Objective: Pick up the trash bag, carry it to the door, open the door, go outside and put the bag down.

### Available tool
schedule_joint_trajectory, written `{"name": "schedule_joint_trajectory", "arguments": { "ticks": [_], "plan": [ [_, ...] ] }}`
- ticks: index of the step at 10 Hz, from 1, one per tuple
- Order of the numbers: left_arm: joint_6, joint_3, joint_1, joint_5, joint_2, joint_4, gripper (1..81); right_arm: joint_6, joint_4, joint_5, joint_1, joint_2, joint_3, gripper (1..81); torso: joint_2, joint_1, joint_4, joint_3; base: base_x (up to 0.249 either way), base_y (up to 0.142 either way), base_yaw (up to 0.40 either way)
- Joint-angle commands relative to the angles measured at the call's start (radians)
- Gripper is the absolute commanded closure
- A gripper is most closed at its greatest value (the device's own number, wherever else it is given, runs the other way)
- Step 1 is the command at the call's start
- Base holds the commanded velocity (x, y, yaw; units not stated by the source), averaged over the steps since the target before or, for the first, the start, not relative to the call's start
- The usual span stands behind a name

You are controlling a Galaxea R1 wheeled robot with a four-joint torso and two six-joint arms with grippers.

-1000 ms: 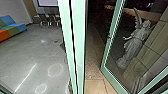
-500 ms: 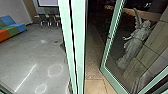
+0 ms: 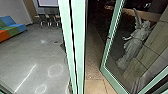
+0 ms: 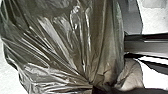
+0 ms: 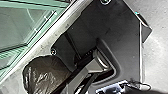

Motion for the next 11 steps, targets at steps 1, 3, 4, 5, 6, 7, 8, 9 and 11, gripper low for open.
{"name": "schedule_joint_trajectory", "arguments": {
  "ticks": [1, 3, 4, 5, 6, 7, 8, 9, 11],
  "plan": [
    [0.002, -0.028, -0.020, 0.064, 0.017, 0.005, 81.1, -0.007, -0.079, 0.008, -0.057, 0.118, -0.151, 1.0, 0.000, 0.000, 0.000, 0.000, 0.000, 0.000, 0.000],
    [0.002, -0.085, -0.020, 0.065, 0.040, 0.005, 81.1, -0.008, -0.109, 0.010, -0.080, 0.178, -0.229, 1.0, 0.000, 0.000, 0.000, 0.000, 0.000, 0.000, 0.000],
    [0.002, -0.106, -0.020, 0.065, 0.049, 0.005, 81.1, -0.011, -0.128, 0.008, -0.091, 0.211, -0.271, 1.0, 0.000, 0.000, 0.000, 0.001, 0.000, 0.000, 0.000],
    [0.002, -0.117, -0.021, 0.065, 0.056, 0.005, 81.1, -0.013, -0.138, 0.008, -0.103, 0.243, -0.326, 1.0, 0.000, -0.001, 0.000, 0.001, 0.000, 0.000, 0.000],
    [0.002, -0.122, -0.020, 0.065, 0.060, 0.005, 81.1, -0.013, -0.138, 0.010, -0.111, 0.269, -0.373, 1.0, 0.000, -0.001, 0.000, 0.029, 0.000, 0.000, 0.000],
    [0.002, -0.123, -0.024, 0.065, 0.063, 0.005, 81.1, -0.014, -0.138, 0.011, -0.115, 0.289, -0.403, 1.0, 0.000, -0.001, 0.000, 0.059, 0.000, 0.000, 0.000],
    [0.002, -0.123, -0.024, 0.065, 0.063, 0.005, 81.1, -0.016, -0.138, 0.030, -0.120, 0.297, -0.418, 1.0, 0.000, -0.001, 0.000, 0.080, 0.000, 0.000, 0.000],
    [0.002, -0.126, -0.024, 0.065, 0.060, 0.005, 81.1, -0.016, -0.137, 0.048, -0.121, 0.298, -0.427, 1.0, 0.000, -0.001, 0.000, 0.105, 0.000, 0.000, 0.000],
    [0.002, -0.157, -0.024, 0.067, 0.065, 0.004, 81.1, -0.017, -0.140, 0.058, -0.123, 0.303, -0.432, 1.0, -0.001, -0.001, 0.000, 0.163, 0.000, 0.000, 0.000]
  ]
}}
